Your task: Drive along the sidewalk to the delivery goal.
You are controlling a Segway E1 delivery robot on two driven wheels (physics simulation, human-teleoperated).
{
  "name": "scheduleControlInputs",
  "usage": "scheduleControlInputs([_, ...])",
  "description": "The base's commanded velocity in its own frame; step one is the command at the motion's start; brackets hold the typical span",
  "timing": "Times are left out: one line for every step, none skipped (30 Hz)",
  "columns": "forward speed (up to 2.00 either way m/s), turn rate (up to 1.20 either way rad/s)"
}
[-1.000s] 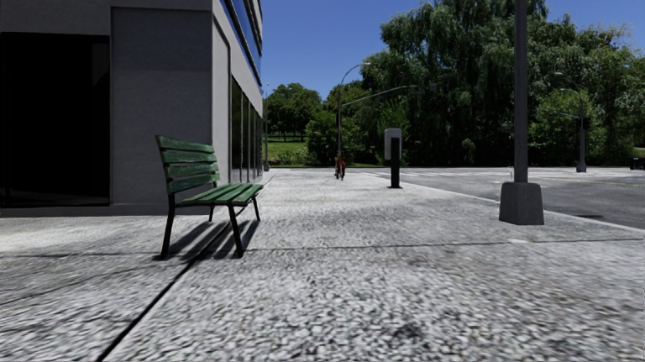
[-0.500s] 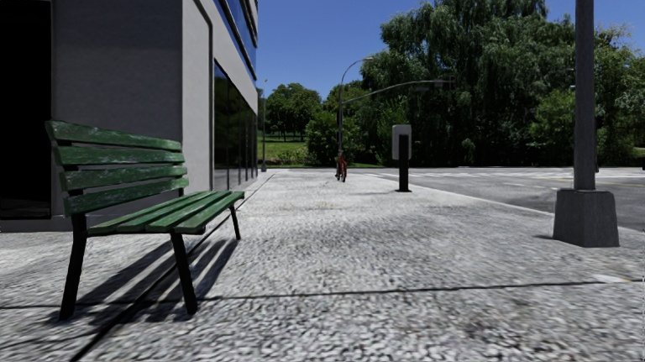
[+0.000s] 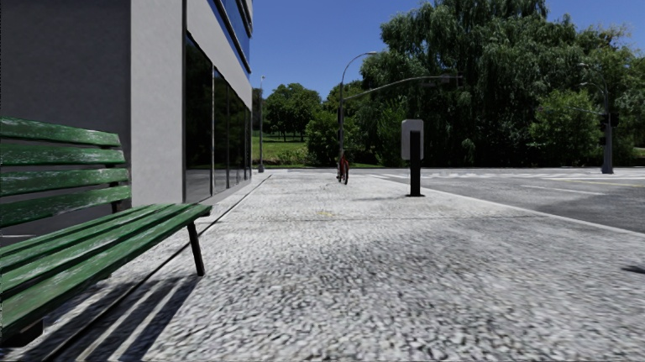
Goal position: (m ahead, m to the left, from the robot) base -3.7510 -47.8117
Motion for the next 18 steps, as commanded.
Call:
scheduleControlInputs([2.00,0.00])
scheduleControlInputs([2.00,0.00])
scheduleControlInputs([2.00,0.00])
scheduleControlInputs([2.00,0.00])
scheduleControlInputs([2.00,0.00])
scheduleControlInputs([2.00,0.00])
scheduleControlInputs([2.00,0.00])
scheduleControlInputs([2.00,0.00])
scheduleControlInputs([2.00,0.00])
scheduleControlInputs([2.00,0.00])
scheduleControlInputs([2.00,0.00])
scheduleControlInputs([2.00,0.00])
scheduleControlInputs([2.00,0.00])
scheduleControlInputs([2.00,0.00])
scheduleControlInputs([2.00,0.00])
scheduleControlInputs([2.00,0.00])
scheduleControlInputs([2.00,0.00])
scheduleControlInputs([2.00,0.00])
